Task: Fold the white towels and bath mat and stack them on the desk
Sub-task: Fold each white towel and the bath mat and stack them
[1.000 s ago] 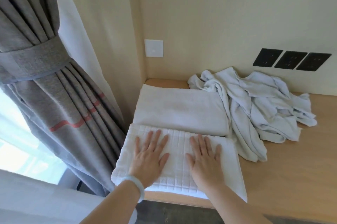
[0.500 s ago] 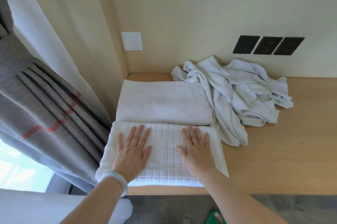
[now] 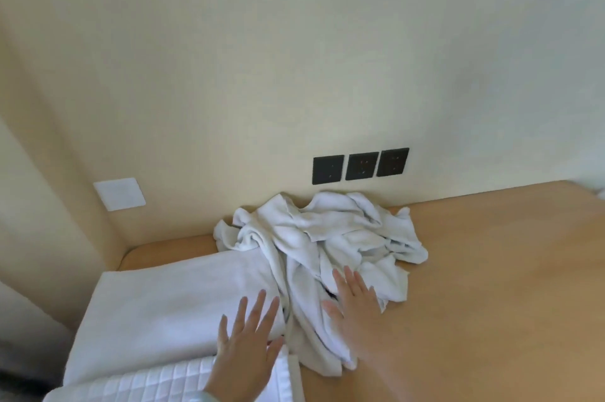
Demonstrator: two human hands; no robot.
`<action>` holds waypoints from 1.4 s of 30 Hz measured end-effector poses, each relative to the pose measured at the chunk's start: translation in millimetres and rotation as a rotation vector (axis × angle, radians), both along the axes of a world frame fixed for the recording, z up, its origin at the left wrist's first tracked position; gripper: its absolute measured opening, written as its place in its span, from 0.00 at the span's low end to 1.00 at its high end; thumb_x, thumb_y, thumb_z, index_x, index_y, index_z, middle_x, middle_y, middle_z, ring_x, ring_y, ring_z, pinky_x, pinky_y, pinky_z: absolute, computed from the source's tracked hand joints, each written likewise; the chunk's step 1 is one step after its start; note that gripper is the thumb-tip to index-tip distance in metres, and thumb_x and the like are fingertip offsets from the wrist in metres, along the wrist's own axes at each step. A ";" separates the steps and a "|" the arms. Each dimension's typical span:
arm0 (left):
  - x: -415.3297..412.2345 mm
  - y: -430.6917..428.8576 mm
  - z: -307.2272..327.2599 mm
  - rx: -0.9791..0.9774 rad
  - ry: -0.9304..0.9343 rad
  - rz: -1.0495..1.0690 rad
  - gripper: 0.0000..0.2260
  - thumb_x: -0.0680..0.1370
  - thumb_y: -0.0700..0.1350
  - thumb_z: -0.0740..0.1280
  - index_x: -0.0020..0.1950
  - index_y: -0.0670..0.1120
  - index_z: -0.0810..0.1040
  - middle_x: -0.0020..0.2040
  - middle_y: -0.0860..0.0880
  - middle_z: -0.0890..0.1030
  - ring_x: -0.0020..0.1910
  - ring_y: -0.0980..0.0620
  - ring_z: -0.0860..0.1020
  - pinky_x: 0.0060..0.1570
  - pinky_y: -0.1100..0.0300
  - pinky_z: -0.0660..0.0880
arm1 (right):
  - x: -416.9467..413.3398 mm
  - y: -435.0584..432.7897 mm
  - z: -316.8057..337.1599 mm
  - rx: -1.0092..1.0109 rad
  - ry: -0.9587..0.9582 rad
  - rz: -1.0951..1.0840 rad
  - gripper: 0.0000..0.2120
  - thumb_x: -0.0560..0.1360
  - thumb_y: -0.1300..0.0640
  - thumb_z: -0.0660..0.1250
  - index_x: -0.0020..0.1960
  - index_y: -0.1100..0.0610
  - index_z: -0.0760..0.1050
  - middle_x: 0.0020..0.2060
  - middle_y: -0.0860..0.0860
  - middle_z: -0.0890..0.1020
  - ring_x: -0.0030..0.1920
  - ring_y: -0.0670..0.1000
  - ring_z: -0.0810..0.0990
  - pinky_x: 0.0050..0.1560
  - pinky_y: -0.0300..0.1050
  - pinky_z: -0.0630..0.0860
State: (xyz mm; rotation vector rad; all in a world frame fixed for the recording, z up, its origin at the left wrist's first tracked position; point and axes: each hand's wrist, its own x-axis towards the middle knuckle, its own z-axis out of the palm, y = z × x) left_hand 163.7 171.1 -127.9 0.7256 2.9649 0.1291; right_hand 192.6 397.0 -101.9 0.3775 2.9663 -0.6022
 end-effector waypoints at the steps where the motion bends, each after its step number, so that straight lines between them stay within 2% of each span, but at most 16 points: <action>1: -7.9 23.3 2.7 -0.003 0.001 -0.010 0.27 0.82 0.61 0.38 0.74 0.55 0.65 0.69 0.51 0.75 0.63 0.44 0.78 0.48 0.41 0.79 | -8.0 21.1 2.2 -0.011 0.000 -0.006 0.63 0.48 0.23 0.14 0.78 0.48 0.38 0.75 0.45 0.37 0.78 0.51 0.39 0.75 0.52 0.40; 4: -32.8 96.6 7.6 0.009 0.017 0.016 0.27 0.82 0.61 0.41 0.74 0.55 0.66 0.72 0.51 0.71 0.69 0.46 0.68 0.51 0.43 0.78 | -32.2 83.6 7.3 0.000 0.000 0.005 0.64 0.47 0.24 0.13 0.78 0.49 0.39 0.78 0.49 0.40 0.78 0.52 0.39 0.75 0.53 0.41; 6: -42.2 144.6 18.7 0.017 -0.025 0.032 0.25 0.82 0.61 0.44 0.76 0.56 0.64 0.77 0.51 0.63 0.73 0.45 0.65 0.58 0.41 0.75 | -46.0 118.7 9.6 0.019 0.004 0.030 0.64 0.47 0.25 0.12 0.78 0.49 0.39 0.78 0.50 0.41 0.78 0.52 0.40 0.75 0.52 0.42; 9: -59.7 203.5 23.6 0.064 -0.143 0.081 0.27 0.82 0.59 0.46 0.79 0.58 0.40 0.77 0.53 0.34 0.79 0.47 0.41 0.74 0.40 0.49 | -62.1 158.2 12.3 0.004 0.011 0.107 0.63 0.49 0.24 0.13 0.78 0.48 0.40 0.78 0.47 0.40 0.78 0.51 0.40 0.76 0.51 0.41; 12: -81.2 233.9 27.2 0.006 -0.161 0.215 0.31 0.82 0.57 0.52 0.78 0.57 0.35 0.76 0.51 0.28 0.78 0.46 0.35 0.75 0.41 0.44 | -83.4 185.5 14.9 -0.056 -0.005 0.204 0.54 0.58 0.21 0.26 0.78 0.48 0.38 0.76 0.45 0.36 0.77 0.50 0.36 0.75 0.50 0.38; 14: -93.9 241.7 27.2 -0.043 -0.152 0.308 0.32 0.82 0.56 0.55 0.78 0.58 0.36 0.75 0.46 0.27 0.77 0.43 0.35 0.75 0.42 0.46 | -97.5 195.4 14.7 -0.076 -0.020 0.249 0.48 0.62 0.28 0.33 0.78 0.48 0.38 0.77 0.47 0.37 0.77 0.50 0.35 0.76 0.51 0.38; 17: -113.0 241.9 31.2 -0.042 -0.179 0.461 0.29 0.81 0.50 0.57 0.78 0.61 0.46 0.77 0.38 0.34 0.77 0.39 0.37 0.76 0.46 0.48 | -111.5 200.0 13.5 -0.096 -0.028 0.301 0.48 0.61 0.31 0.33 0.78 0.48 0.38 0.77 0.48 0.36 0.77 0.50 0.35 0.76 0.50 0.39; 19: -122.2 242.4 34.4 0.082 -0.235 0.501 0.26 0.81 0.46 0.57 0.78 0.58 0.54 0.79 0.42 0.43 0.79 0.44 0.43 0.76 0.52 0.50 | -114.7 199.7 12.1 -0.134 -0.035 0.305 0.47 0.62 0.31 0.34 0.78 0.49 0.39 0.77 0.48 0.36 0.77 0.50 0.36 0.76 0.49 0.40; 22: -121.0 259.4 36.1 0.330 -0.273 0.447 0.25 0.80 0.40 0.58 0.77 0.47 0.59 0.78 0.48 0.56 0.77 0.51 0.55 0.72 0.62 0.53 | -110.1 203.2 12.6 -0.206 -0.049 0.280 0.37 0.75 0.36 0.50 0.79 0.48 0.41 0.77 0.47 0.37 0.78 0.49 0.41 0.77 0.46 0.48; 25: -121.3 276.6 34.5 0.498 -0.244 0.511 0.27 0.78 0.38 0.60 0.77 0.47 0.58 0.77 0.46 0.54 0.76 0.47 0.55 0.73 0.58 0.54 | -103.9 218.0 20.7 -0.315 -0.047 0.221 0.35 0.80 0.49 0.60 0.78 0.46 0.42 0.77 0.44 0.40 0.77 0.48 0.48 0.74 0.43 0.57; 29: -153.5 265.4 31.7 0.567 -0.306 0.883 0.30 0.75 0.37 0.61 0.76 0.55 0.62 0.73 0.41 0.56 0.69 0.39 0.62 0.69 0.48 0.63 | -100.6 242.1 30.9 -0.384 -0.058 0.176 0.32 0.80 0.53 0.60 0.78 0.46 0.46 0.78 0.43 0.43 0.77 0.46 0.50 0.70 0.39 0.59; 31: -166.4 257.7 28.9 0.579 -0.347 0.950 0.27 0.76 0.38 0.62 0.73 0.56 0.67 0.71 0.40 0.64 0.65 0.40 0.65 0.67 0.49 0.63 | -97.8 249.5 36.4 -0.411 -0.063 0.191 0.31 0.81 0.53 0.59 0.78 0.46 0.47 0.78 0.43 0.43 0.77 0.46 0.49 0.71 0.39 0.58; 35: -170.3 280.9 32.7 0.736 -0.552 0.862 0.13 0.76 0.34 0.65 0.61 0.39 0.79 0.55 0.32 0.78 0.57 0.35 0.76 0.61 0.48 0.71 | -93.6 271.7 45.6 -0.469 -0.064 0.242 0.29 0.81 0.54 0.58 0.78 0.47 0.49 0.76 0.44 0.49 0.76 0.45 0.53 0.71 0.38 0.60; 38: -137.0 344.3 56.9 0.797 -0.411 0.684 0.04 0.72 0.39 0.66 0.39 0.44 0.80 0.36 0.45 0.76 0.39 0.45 0.75 0.40 0.59 0.70 | -92.6 307.7 58.5 -0.546 -0.017 0.276 0.22 0.78 0.56 0.60 0.71 0.51 0.61 0.67 0.44 0.64 0.64 0.45 0.64 0.60 0.42 0.69; 40: -114.2 402.1 71.9 0.816 -0.310 0.536 0.04 0.73 0.44 0.65 0.38 0.49 0.77 0.35 0.50 0.75 0.36 0.50 0.70 0.39 0.62 0.67 | -88.3 338.1 69.6 -0.660 0.005 0.270 0.13 0.78 0.57 0.60 0.62 0.53 0.69 0.55 0.46 0.74 0.56 0.48 0.70 0.52 0.44 0.70; 42: -93.3 466.1 78.9 0.785 -0.255 0.408 0.06 0.78 0.42 0.65 0.44 0.49 0.80 0.39 0.54 0.79 0.39 0.56 0.75 0.40 0.71 0.69 | -85.9 375.4 78.6 -0.808 -0.014 0.123 0.12 0.78 0.51 0.60 0.54 0.58 0.75 0.47 0.55 0.81 0.53 0.54 0.78 0.57 0.52 0.73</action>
